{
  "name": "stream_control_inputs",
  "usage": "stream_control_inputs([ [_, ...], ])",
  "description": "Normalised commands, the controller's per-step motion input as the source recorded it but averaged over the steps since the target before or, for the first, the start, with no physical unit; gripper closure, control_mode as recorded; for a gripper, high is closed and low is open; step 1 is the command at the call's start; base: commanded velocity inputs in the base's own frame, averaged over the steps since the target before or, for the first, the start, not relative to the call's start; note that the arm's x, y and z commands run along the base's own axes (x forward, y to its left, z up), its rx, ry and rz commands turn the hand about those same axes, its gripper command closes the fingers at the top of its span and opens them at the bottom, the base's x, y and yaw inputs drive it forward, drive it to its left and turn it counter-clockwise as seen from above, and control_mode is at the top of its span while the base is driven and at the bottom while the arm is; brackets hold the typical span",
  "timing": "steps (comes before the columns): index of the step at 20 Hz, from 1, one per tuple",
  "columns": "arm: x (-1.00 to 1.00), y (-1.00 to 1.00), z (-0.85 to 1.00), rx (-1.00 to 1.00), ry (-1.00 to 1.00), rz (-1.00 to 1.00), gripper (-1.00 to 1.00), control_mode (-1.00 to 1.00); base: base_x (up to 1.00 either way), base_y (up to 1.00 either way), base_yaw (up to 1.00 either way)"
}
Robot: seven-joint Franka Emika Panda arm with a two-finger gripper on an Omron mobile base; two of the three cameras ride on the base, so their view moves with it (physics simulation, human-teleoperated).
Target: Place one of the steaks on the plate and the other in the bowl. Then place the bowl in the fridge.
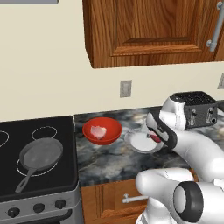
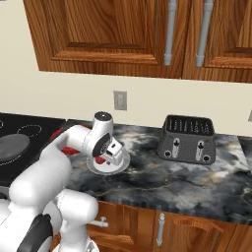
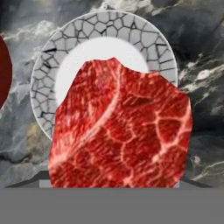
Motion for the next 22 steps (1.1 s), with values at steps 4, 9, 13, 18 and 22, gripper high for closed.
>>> stream_control_inputs([
  [4,0.25,0.18,-0.26,0.00,0.09,0.00,1.00,-1.00,0.00,0.00,0.00],
  [9,0.21,0.07,-0.27,0.00,0.03,0.00,1.00,-1.00,0.00,0.00,0.00],
  [13,0.29,0.00,-0.26,0.00,0.00,0.00,1.00,-1.00,0.00,0.00,0.00],
  [18,0.34,0.01,-0.31,0.00,0.00,0.00,1.00,-1.00,0.00,0.00,0.00],
  [22,0.29,0.00,-0.30,0.00,0.00,0.00,1.00,-1.00,0.00,0.00,0.00],
])
